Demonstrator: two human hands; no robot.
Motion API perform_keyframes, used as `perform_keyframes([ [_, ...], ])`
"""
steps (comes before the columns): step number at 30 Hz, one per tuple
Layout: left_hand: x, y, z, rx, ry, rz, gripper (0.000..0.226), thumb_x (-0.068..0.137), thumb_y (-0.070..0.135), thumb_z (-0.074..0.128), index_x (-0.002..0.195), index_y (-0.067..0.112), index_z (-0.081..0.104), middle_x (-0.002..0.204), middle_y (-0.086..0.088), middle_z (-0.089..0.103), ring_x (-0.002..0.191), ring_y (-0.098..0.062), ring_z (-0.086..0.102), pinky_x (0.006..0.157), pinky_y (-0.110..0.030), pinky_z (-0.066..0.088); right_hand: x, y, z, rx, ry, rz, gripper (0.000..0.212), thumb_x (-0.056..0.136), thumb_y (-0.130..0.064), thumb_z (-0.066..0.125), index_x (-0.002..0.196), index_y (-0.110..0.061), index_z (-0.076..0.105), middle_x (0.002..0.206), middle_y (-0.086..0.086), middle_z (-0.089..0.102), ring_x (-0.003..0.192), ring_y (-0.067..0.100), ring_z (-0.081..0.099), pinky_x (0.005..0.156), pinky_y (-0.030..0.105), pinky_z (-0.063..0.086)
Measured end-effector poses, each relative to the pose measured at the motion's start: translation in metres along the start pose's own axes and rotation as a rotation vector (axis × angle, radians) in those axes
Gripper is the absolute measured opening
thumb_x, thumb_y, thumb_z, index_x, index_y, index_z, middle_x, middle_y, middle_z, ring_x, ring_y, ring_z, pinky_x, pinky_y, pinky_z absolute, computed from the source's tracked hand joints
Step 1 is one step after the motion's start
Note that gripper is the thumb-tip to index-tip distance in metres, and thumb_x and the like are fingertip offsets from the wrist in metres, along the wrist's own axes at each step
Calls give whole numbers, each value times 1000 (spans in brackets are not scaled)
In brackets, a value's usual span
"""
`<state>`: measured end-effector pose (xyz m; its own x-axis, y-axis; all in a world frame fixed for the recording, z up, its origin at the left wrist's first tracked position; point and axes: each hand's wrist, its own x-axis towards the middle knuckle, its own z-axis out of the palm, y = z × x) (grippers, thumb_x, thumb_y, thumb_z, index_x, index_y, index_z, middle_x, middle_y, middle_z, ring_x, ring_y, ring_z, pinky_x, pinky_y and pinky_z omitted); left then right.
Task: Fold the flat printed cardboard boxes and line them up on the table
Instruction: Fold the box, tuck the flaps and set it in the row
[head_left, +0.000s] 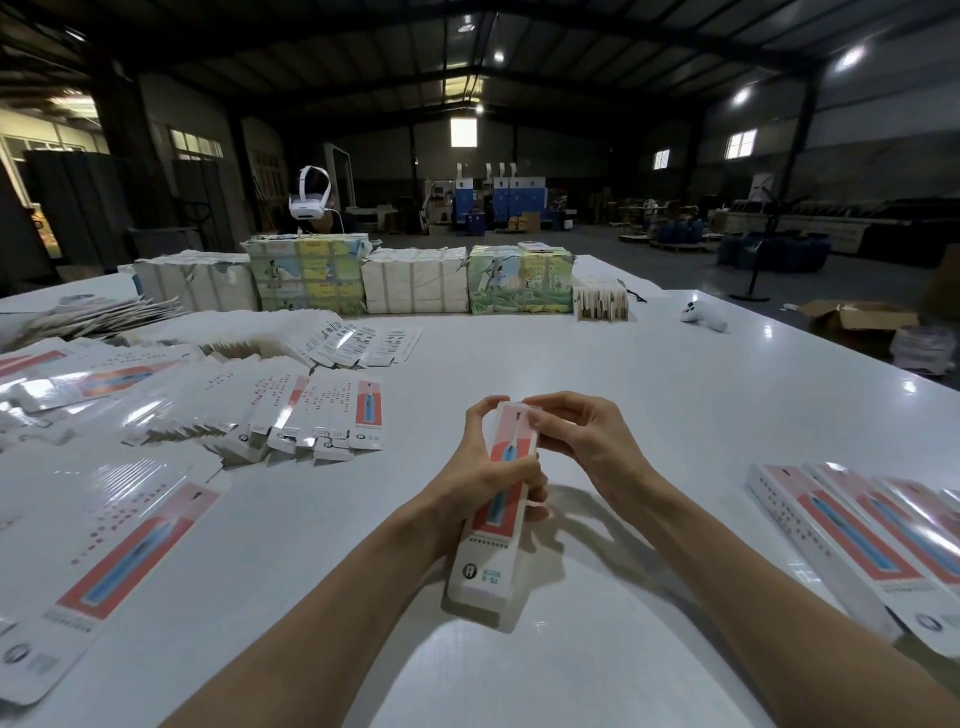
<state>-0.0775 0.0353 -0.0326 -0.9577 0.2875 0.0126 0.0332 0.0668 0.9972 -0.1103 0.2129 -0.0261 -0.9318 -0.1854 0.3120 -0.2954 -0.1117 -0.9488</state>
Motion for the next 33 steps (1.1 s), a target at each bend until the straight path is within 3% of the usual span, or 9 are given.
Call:
perform_keyframes([
  [9,3,-8,6,-257,78,-5,93,73,24,90,137,53,29,122,-23,65,88,-36,76,75,-45,64,-3,6,10,-237,21,-60,33,105,-25,63,138,-18,63,123,2,72,109,19,74,87,32,63],
  [15,6,-1,8,-592,206,87,47,105,30,59,145,25,36,126,-22,63,101,-35,72,97,-58,58,-7,8,14,-715,7,-266,25,105,-28,62,124,-18,74,126,-5,61,107,4,65,83,18,56],
  [18,2,1,3,-680,157,32,59,105,42,58,152,13,37,144,-33,52,125,-46,63,104,-61,52,-12,-1,23,-904,-72,-231,42,102,-48,61,132,-20,70,120,-1,63,112,11,55,93,32,53],
  [22,-2,6,1,-616,64,-22,67,102,59,53,143,6,54,128,-29,68,113,-36,71,87,-49,61,-25,-15,29,-1097,-168,-134,61,95,-55,67,139,-15,54,128,4,54,109,18,54,93,31,53],
  [24,-1,5,7,-592,53,-64,64,102,61,52,140,10,58,127,-20,72,116,-33,72,94,-49,61,-37,-19,22,-1139,-92,-152,53,98,-45,67,140,-16,52,135,3,57,106,19,62,89,27,54],
  [26,4,2,14,-492,116,-59,56,104,57,52,144,17,51,134,-16,67,120,-32,69,103,-49,57,-50,-23,7,-1219,-23,-139,48,99,-42,66,138,-19,52,130,2,61,97,18,64,84,26,53],
  [29,6,-2,15,-353,155,14,39,104,39,61,136,17,57,133,-15,62,118,-28,68,93,-42,62,-67,-29,-24,-1303,80,8,49,99,-44,67,139,-21,50,119,-2,60,94,16,62,88,31,57],
  [31,3,-5,11,-297,116,33,24,105,28,61,122,15,73,129,-17,66,113,-24,71,85,-33,62,-81,-30,-48,-1367,139,140,47,102,-39,64,142,-20,49,125,-4,56,107,18,62,105,35,54],
  [33,-1,-7,9,-214,91,40,22,105,22,60,113,19,80,124,-15,71,110,-22,74,82,-26,60,-98,-27,-69,-1498,166,277,59,105,-30,59,158,-19,35,166,3,31,152,29,35,126,43,19],
])
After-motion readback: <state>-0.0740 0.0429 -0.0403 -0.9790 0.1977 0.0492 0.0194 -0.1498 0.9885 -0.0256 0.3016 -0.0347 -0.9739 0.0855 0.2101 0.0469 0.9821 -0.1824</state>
